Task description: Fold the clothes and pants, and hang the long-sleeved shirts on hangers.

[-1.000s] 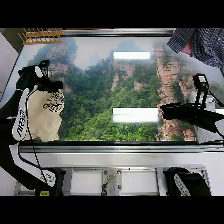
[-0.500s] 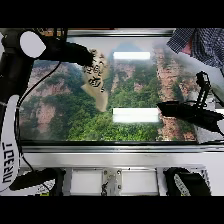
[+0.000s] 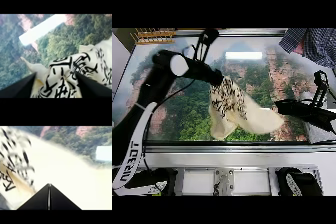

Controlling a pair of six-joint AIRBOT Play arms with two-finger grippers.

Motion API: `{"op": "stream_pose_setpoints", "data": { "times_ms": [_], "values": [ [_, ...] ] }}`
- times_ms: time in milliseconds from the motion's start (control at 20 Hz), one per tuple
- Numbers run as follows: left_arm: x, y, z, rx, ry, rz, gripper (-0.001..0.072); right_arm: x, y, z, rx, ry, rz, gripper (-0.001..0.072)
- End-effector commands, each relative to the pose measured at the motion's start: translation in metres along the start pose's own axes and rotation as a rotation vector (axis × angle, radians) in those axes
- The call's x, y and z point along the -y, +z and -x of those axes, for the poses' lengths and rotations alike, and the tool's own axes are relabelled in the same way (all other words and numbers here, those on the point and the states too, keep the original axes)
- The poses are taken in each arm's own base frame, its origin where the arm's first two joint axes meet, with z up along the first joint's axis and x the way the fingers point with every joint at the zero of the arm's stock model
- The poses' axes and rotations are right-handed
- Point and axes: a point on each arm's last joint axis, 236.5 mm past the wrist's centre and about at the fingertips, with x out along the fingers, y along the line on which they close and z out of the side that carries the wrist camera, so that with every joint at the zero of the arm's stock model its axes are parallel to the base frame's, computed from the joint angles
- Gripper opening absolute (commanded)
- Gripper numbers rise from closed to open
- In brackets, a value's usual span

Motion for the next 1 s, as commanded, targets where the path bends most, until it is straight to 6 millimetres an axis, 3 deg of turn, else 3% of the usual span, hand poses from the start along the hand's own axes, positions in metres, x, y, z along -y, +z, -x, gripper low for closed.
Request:
{"op": "stream_pose_setpoints", "data": {
  "times_ms": [0, 100, 200, 300, 350, 550, 650, 750, 950],
  "values": [
    [-0.024, -0.051, -0.057, -0.141, 0.022, 0.187, 0.069, 0.018, -0.003, 0.001, -0.014, -0.075, 0.049, 0.0009],
    [-0.057, -0.077, -0.055, -0.209, 0.06, 0.3, 0.069, 0.02, -0.003, 0.002, -0.017, -0.083, 0.055, 0.0009],
    [-0.092, -0.107, -0.037, -0.24, 0.106, 0.406, 0.069, 0.02, -0.003, 0.002, -0.017, -0.083, 0.055, 0.0009],
    [-0.114, -0.154, -0.015, -0.286, 0.145, 0.498, 0.069, 0.02, -0.003, 0.001, -0.017, -0.083, 0.054, 0.0009],
    [-0.116, -0.184, -0.006, -0.327, 0.145, 0.554, 0.069, 0.02, -0.003, 0.001, -0.017, -0.083, 0.054, 0.0009],
    [-0.082, -0.281, 0.006, -0.452, 0.071, 0.743, 0.0689, 0.02, -0.003, 0.001, -0.018, -0.082, 0.054, 0.0009],
    [-0.057, -0.31, -0.003, -0.475, 0.034, 0.787, 0.0672, 0.02, -0.003, 0.001, -0.018, -0.082, 0.054, 0.0009],
    [-0.031, -0.322, -0.017, -0.482, -0.015, 0.81, 0.0672, 0.02, -0.003, 0.001, -0.018, -0.082, 0.054, 0.0009],
    [0.005, -0.325, -0.048, -0.525, -0.064, 0.759, 0.0672, 0.02, -0.003, 0.001, -0.018, -0.082, 0.054, 0.0009]
  ]
}}
